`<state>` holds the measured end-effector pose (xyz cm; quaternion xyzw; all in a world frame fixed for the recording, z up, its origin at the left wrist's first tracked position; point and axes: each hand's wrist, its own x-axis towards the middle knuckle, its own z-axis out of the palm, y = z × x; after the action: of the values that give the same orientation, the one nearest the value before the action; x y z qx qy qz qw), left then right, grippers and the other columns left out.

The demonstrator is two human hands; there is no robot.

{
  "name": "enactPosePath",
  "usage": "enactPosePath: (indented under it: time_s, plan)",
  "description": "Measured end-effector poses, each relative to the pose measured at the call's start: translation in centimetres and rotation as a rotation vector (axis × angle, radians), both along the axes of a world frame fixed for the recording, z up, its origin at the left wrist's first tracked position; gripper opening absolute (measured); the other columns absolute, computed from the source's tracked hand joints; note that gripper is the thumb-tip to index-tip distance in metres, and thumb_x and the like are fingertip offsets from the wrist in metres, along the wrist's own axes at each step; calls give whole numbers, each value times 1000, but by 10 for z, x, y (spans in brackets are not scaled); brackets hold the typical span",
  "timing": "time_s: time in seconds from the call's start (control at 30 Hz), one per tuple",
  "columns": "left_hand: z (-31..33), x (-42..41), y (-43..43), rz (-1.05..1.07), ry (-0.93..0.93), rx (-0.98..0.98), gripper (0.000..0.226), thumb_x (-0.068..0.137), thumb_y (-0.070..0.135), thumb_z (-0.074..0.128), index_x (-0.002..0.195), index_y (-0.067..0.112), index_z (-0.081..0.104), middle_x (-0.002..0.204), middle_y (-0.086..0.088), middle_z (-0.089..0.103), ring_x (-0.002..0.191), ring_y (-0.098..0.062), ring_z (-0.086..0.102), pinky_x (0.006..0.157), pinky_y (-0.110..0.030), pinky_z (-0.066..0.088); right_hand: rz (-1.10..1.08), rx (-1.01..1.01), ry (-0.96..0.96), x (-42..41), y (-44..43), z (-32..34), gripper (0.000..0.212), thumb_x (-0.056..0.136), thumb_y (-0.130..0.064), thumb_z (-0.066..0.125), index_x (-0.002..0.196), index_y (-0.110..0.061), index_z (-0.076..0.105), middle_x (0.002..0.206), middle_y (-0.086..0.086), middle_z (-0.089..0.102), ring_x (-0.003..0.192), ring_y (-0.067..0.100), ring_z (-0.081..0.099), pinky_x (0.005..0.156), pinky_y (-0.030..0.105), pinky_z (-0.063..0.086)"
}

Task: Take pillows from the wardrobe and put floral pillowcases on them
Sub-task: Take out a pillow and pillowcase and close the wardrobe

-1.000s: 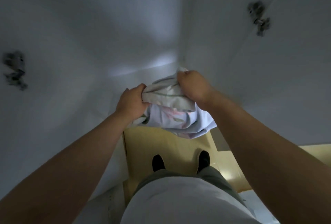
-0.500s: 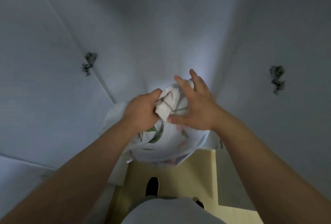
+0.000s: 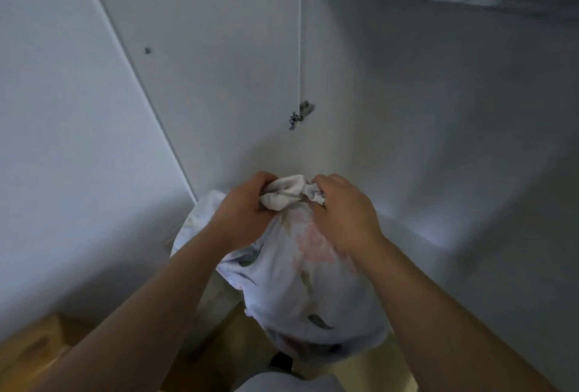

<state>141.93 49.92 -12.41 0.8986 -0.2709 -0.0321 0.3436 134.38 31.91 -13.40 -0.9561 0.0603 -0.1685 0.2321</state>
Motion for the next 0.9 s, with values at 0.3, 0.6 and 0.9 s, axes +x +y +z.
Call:
enactPosePath:
  time_s: [0.3, 0.6, 0.9]
  plan:
    - [15, 47, 76, 668, 99, -265, 79, 78, 26, 74, 148, 15, 41, 148, -7, 47, 134, -25, 48, 110, -41, 42, 123, 113, 65, 32, 55, 11, 27, 97, -36, 54, 74, -26, 43, 82, 3, 63, 75, 27, 60, 63, 36, 46]
    - [31, 95, 73, 622, 60, -362, 37, 81, 24, 71, 113, 17, 55, 103, 5, 64, 96, -22, 62, 73, -28, 43, 165, 225, 58, 50, 81, 26, 32, 96, -45, 54, 72, -23, 53, 73, 0, 65, 66, 23, 62, 61, 40, 53]
    - [48, 68, 66, 584, -150, -65, 54, 100, 54, 42, 76, 8, 55, 65, -2, 62, 60, -13, 51, 55, -27, 34, 52, 433, 131, 35, 60, 40, 47, 94, -42, 56, 53, -28, 39, 53, -8, 44, 55, 14, 45, 56, 29, 34]
